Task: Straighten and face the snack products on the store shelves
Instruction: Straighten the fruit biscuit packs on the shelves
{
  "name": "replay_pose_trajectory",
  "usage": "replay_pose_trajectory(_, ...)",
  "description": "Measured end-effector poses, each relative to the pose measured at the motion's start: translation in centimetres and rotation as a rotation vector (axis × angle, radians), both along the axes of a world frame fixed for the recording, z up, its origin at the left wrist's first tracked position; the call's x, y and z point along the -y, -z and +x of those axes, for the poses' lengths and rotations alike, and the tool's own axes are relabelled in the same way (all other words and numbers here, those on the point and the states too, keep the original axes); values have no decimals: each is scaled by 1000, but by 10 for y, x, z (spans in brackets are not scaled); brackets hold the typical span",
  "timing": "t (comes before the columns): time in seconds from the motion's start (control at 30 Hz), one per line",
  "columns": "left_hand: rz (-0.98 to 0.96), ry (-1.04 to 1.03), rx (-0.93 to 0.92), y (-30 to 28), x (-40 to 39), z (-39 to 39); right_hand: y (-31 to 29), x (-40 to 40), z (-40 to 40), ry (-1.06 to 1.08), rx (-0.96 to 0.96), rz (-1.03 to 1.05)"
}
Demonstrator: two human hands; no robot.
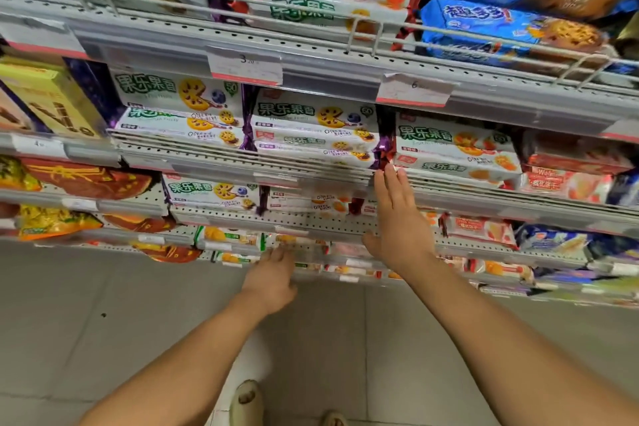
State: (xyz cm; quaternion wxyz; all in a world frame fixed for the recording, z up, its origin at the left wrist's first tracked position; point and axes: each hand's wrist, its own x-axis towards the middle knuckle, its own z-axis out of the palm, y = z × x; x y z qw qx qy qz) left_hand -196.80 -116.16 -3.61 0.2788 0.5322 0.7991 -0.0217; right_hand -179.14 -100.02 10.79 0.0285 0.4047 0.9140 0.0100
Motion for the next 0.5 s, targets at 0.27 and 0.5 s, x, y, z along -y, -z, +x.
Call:
replay_pose_trajectory(0.27,117,2,-107,34,-40,15,38,-22,15,-138,-130,169)
replay_pose_trajectory(0.5,156,-35,-241,95,-58,-12,65,-17,6,-79,-447,250)
